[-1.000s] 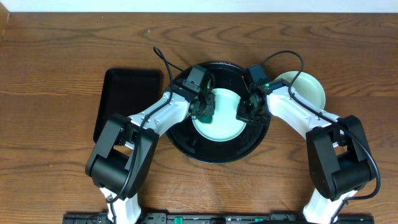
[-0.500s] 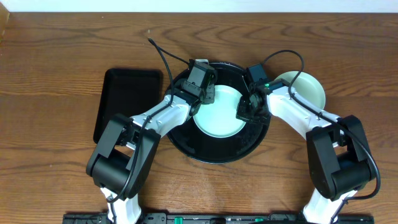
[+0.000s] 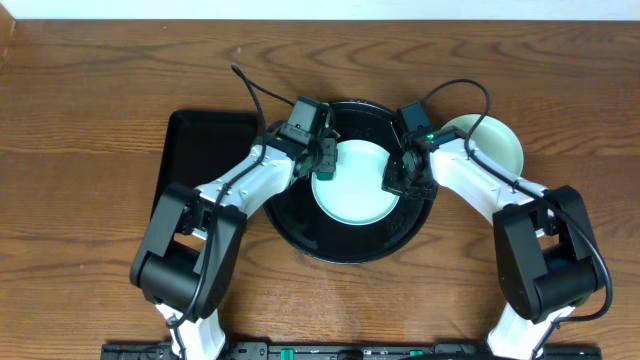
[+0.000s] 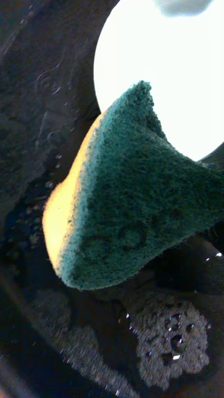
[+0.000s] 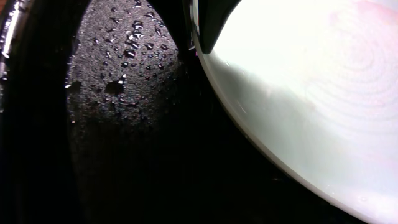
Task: Clean dirty plates on tray and stack at the side
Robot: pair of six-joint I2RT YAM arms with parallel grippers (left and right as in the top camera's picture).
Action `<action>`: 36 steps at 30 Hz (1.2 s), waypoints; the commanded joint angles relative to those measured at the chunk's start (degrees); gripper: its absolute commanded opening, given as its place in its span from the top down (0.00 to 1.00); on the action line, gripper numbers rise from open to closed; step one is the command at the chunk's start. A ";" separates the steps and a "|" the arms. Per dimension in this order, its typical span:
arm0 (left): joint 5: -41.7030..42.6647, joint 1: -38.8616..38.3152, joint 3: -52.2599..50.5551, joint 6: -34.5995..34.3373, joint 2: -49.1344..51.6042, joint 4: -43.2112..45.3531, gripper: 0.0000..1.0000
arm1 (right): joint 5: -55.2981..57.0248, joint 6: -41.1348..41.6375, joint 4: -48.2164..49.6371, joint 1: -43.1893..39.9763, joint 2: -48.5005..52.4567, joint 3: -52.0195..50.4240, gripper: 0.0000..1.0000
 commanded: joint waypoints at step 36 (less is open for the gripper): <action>-7.39 7.15 2.40 0.50 -19.19 -20.06 0.92 | 45.68 -15.32 -6.56 12.33 -33.94 -0.98 0.99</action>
